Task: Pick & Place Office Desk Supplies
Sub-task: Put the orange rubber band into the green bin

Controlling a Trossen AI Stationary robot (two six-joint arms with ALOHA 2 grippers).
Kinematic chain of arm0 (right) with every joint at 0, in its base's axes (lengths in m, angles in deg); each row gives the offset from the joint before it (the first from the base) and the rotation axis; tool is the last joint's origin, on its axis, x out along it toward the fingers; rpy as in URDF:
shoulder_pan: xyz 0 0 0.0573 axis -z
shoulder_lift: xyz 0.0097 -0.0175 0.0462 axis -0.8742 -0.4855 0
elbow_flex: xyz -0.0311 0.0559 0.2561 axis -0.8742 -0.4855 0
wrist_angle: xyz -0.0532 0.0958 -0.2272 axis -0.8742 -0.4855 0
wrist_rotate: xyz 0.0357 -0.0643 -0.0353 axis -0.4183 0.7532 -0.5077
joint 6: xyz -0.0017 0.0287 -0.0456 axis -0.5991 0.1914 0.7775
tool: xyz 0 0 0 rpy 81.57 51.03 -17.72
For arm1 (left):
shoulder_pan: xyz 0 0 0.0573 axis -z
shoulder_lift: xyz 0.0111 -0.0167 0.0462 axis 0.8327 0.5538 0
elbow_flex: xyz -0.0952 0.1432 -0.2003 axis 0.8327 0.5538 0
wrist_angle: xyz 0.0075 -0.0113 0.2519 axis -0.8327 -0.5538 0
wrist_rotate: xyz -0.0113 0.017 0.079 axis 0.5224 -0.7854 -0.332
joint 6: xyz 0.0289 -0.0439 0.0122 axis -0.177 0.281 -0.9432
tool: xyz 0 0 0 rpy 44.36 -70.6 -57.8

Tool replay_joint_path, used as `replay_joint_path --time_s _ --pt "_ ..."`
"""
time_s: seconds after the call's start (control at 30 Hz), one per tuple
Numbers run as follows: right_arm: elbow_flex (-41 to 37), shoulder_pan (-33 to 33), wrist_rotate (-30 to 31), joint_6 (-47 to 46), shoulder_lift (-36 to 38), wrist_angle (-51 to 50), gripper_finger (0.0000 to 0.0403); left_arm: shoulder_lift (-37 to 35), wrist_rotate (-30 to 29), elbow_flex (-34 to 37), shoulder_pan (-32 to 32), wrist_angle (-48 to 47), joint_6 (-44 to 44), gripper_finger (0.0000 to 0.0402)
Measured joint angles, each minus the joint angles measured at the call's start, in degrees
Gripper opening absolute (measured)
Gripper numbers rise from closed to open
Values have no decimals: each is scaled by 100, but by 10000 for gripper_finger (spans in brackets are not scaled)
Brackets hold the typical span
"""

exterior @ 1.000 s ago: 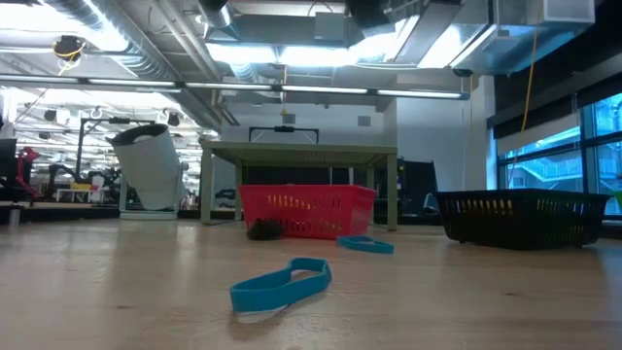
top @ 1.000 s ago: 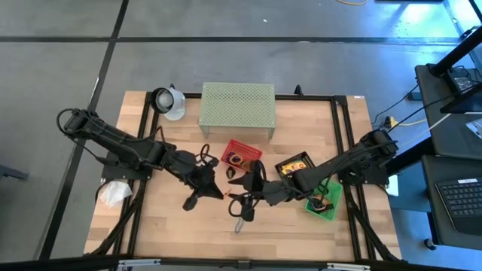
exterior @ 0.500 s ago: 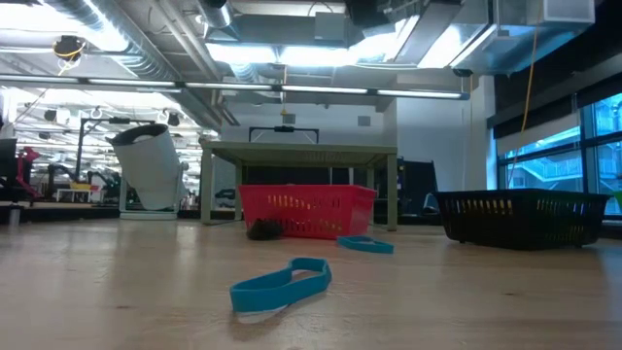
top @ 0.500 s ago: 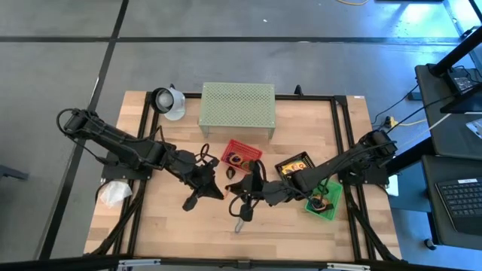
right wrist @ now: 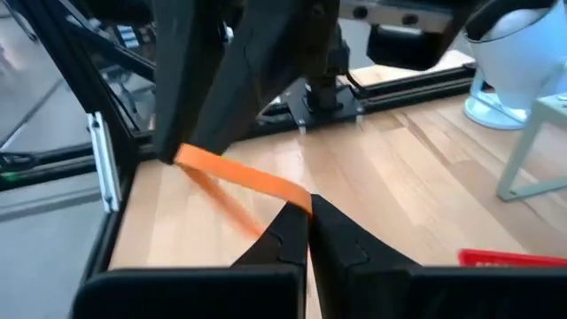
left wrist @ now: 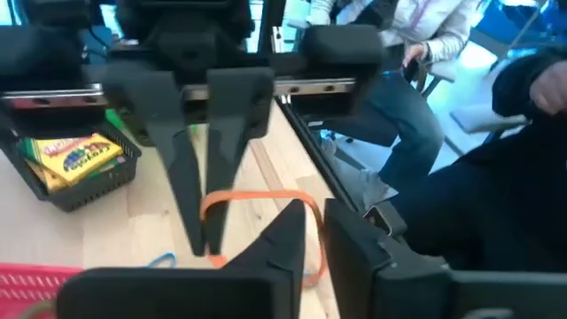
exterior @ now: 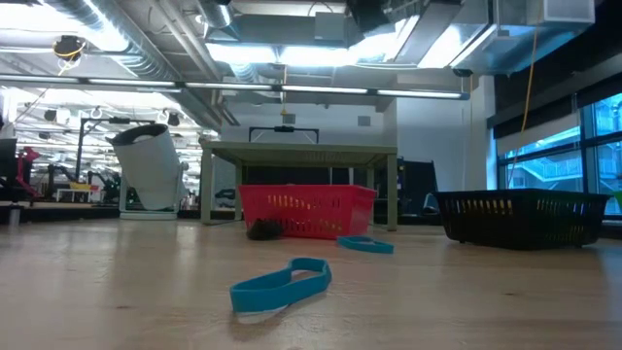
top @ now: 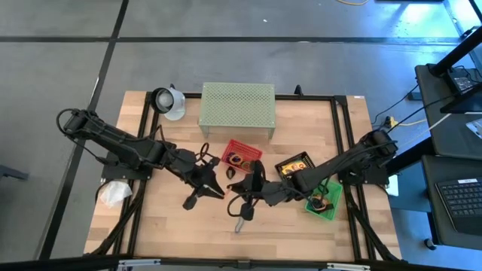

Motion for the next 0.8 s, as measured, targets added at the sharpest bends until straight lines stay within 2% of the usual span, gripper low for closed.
replay_joint_path --time_s 0.2,0.3,0.4,0.5,0.63,0.8 --pt "-5 -26 42 -26 372 -444 1 -41 -379 0 -56 -93 -152 90" --pt "-1 -45 22 -269 679 -931 1 -73 -481 -2 -154 -125 -130 111" --pt "4 -118 23 -732 1003 -1908 1 -79 -400 -1 -238 -253 -11 126" --pt "4 -268 21 -1642 1342 -3329 1 -84 -342 -2 -246 -415 125 134" --pt "4 -650 -3 -3291 1592 -5360 0 67 -348 -2 -70 -575 39 136" --pt "1 -1302 -568 -5393 1627 -7466 0 489 -414 -2 309 -554 -333 126"
